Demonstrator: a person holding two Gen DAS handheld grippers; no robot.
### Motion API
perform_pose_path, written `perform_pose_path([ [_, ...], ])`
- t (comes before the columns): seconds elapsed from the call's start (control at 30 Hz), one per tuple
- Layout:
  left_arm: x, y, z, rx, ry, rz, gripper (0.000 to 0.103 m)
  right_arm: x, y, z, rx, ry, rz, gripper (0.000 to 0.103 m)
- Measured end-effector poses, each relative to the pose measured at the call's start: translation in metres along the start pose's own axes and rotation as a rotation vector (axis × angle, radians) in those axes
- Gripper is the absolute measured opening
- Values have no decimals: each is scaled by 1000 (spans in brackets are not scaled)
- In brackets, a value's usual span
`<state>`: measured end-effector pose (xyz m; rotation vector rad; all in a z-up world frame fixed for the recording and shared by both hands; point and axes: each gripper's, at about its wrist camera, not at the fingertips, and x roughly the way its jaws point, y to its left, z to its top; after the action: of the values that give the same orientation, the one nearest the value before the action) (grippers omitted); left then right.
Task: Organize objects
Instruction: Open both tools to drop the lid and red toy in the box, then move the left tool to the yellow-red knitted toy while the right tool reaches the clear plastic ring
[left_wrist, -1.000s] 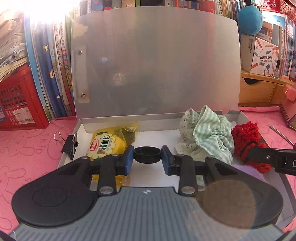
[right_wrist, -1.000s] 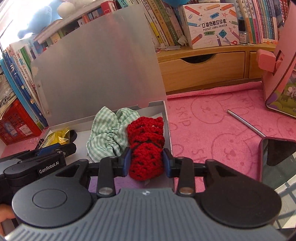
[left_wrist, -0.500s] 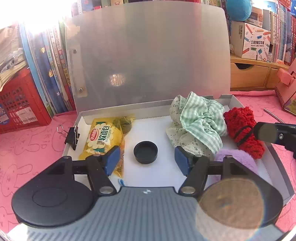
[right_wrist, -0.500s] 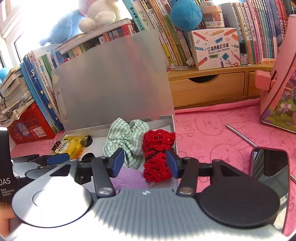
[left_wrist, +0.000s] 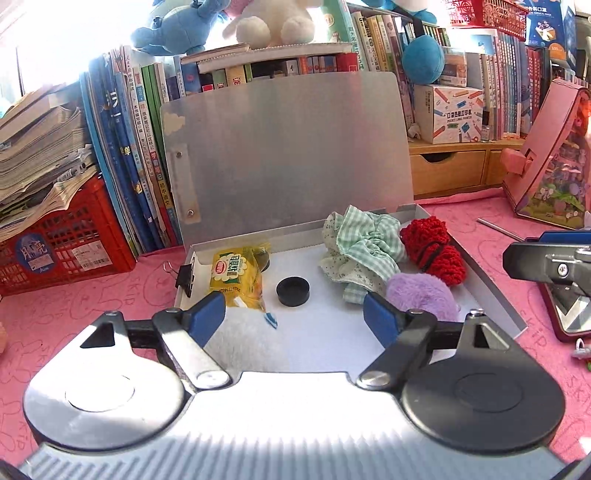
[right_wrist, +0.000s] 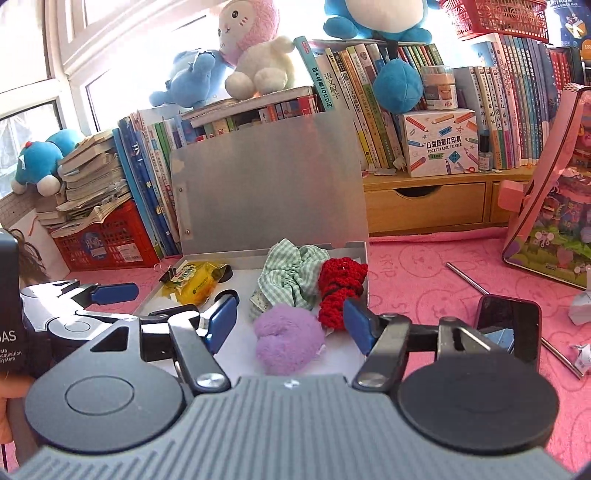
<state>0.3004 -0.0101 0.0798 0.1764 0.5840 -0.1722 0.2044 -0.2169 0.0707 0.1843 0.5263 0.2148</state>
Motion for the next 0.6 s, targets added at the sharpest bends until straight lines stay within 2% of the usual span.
perform_pose_path([
  [0.27,-53,4,-33,11,-22,-33,86,-45,15,-29,-46,-21,74,83],
  [0.47,-91,4,-69,29,-74,4,86,-75,22,-53,-58,-34,125,87],
  [0.6,-117,2,-94,42,-104,-3,87,-91,28,-75,-81,-27,132,87],
])
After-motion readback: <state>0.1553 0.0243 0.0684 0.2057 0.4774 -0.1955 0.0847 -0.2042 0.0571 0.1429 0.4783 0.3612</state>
